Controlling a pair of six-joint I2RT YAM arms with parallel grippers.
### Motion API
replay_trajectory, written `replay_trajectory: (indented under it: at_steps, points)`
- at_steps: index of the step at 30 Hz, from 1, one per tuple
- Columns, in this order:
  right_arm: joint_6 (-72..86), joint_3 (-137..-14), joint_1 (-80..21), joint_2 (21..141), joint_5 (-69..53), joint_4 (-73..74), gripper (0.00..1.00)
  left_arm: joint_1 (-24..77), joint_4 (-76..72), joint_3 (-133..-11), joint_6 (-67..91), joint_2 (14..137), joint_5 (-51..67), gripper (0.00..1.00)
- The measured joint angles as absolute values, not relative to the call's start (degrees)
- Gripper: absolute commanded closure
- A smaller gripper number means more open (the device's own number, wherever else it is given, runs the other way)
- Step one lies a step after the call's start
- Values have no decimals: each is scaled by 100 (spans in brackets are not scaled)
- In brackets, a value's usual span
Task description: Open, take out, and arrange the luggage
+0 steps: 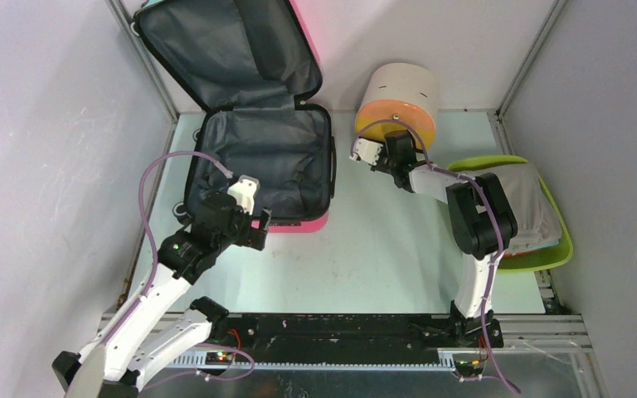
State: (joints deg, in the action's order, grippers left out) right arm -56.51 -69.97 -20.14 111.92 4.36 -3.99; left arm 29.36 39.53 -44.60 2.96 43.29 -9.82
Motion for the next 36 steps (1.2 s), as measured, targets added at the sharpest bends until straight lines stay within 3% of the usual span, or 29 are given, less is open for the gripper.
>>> replay_trajectory:
  at_steps: [25, 36]
  points:
    - [-5680, -6952, -2014, 11356, 1007, -1411, 80, 2936, 3955, -4460, 298, 4377, -982, 0]
    - [-3395, -6429, -2751, 8374, 1275, 268, 73, 2941, 4351, -5059, 460, 4272, -679, 0]
